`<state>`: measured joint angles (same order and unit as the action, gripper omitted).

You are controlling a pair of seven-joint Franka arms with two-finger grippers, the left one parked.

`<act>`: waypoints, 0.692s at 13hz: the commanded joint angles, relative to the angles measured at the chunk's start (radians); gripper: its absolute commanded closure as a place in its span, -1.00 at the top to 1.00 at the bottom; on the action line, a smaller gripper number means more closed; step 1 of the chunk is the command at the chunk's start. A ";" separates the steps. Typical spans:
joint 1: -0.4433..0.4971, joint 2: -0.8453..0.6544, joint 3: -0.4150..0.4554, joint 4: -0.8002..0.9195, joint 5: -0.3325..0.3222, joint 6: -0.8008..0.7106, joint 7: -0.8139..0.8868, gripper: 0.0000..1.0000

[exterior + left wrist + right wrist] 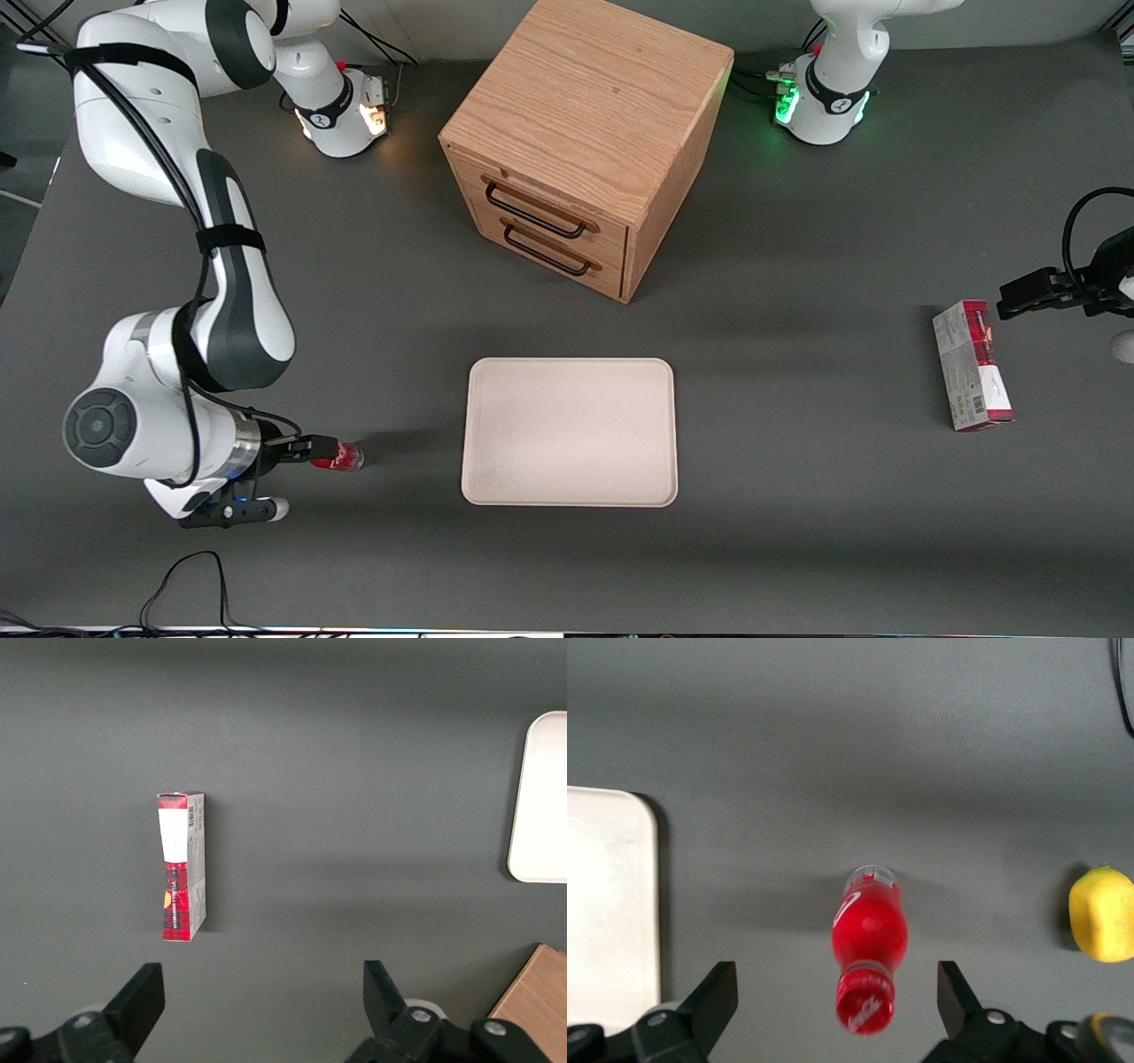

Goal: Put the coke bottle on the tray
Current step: 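Close the right gripper on the bottle's cap end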

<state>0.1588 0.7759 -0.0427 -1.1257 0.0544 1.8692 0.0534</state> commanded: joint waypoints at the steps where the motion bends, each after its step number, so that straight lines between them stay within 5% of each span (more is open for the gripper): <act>1: 0.004 -0.033 0.000 -0.081 -0.031 0.056 0.013 1.00; 9: 0.004 -0.082 0.000 -0.167 -0.031 0.091 0.008 0.91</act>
<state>0.1588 0.7476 -0.0429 -1.2247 0.0409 1.9420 0.0534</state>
